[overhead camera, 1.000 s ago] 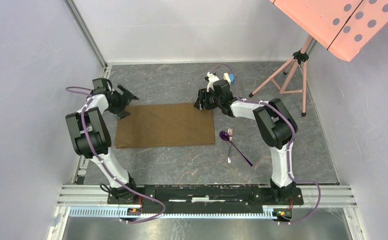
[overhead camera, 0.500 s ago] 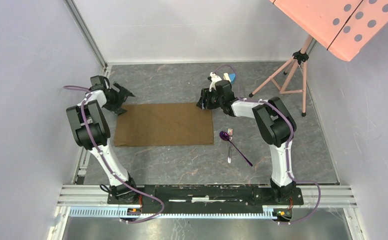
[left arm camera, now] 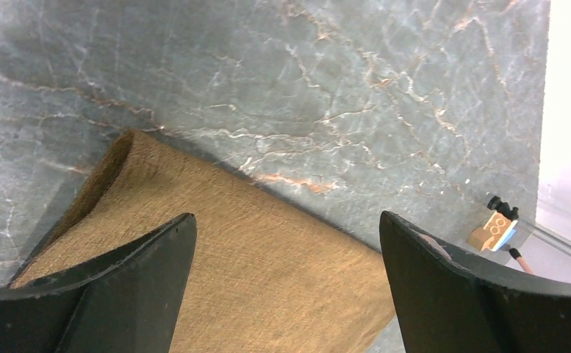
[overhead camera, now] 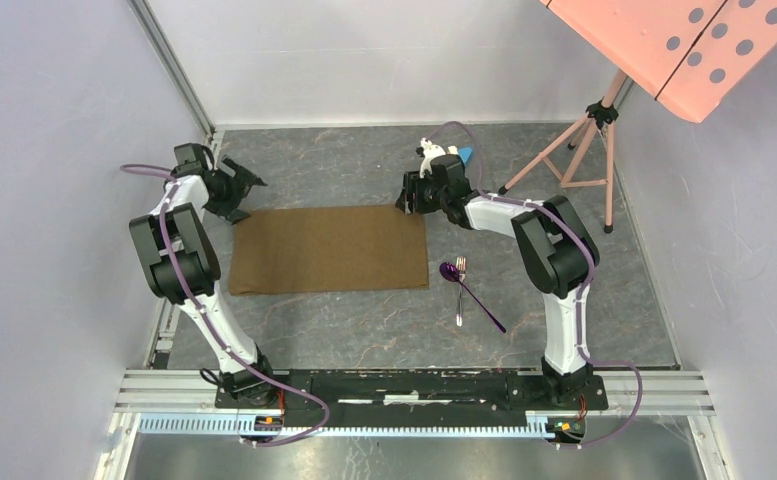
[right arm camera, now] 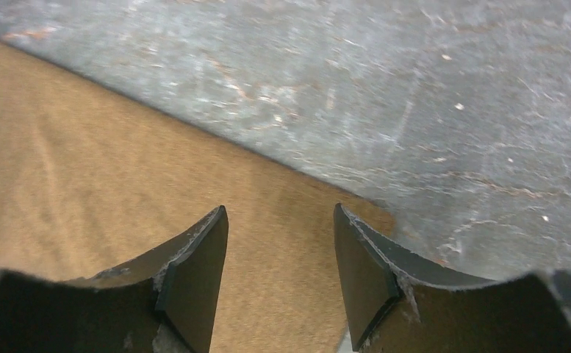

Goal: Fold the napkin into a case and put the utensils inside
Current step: Smooth out the rectangle-folded napkin at the center of the board.

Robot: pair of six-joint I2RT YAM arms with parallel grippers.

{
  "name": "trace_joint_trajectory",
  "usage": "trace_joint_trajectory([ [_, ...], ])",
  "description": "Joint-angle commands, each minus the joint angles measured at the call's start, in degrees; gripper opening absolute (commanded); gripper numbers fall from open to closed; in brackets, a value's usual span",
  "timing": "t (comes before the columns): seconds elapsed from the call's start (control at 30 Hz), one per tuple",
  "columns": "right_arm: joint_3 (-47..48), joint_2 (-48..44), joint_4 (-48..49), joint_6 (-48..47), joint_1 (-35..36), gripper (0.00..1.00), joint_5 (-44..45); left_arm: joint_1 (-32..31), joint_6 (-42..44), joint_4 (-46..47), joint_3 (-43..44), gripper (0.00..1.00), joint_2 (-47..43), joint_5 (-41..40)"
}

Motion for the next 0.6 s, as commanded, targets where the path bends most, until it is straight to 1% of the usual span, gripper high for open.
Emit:
trace_joint_trajectory([
  [0.0, 1.2, -5.0, 2.3, 1.3, 2.3, 0.61, -2.1, -0.1, 0.7, -1.0, 4.0, 1.0, 0.8, 2.0],
  [0.13, 0.6, -2.1, 3.1, 2.4, 2.4, 0.61, -3.6, 0.0, 0.6, -0.2, 4.0, 1.0, 3.5, -1.5],
  [0.2, 0.2, -1.0, 3.5, 2.2, 2.0, 0.61, -2.5, 0.0, 1.1, -0.4, 4.7, 1.0, 5.1, -3.3],
  [0.33, -0.3, 1.3, 3.8, 2.3, 0.6, 0.61, -1.2, 0.0, 2.5, -2.4, 6.6, 1.0, 7.9, -3.4],
  [0.47, -2.1, 2.4, 4.0, 1.7, 0.0, 0.61, 2.5, 0.1, 3.2, -3.4, 6.6, 1.0, 8.3, -5.0],
  [0.57, -0.6, 3.9, 1.2, 0.9, -1.1, 0.61, 5.0, 0.1, 3.4, -3.8, 6.8, 1.0, 8.3, -6.0],
])
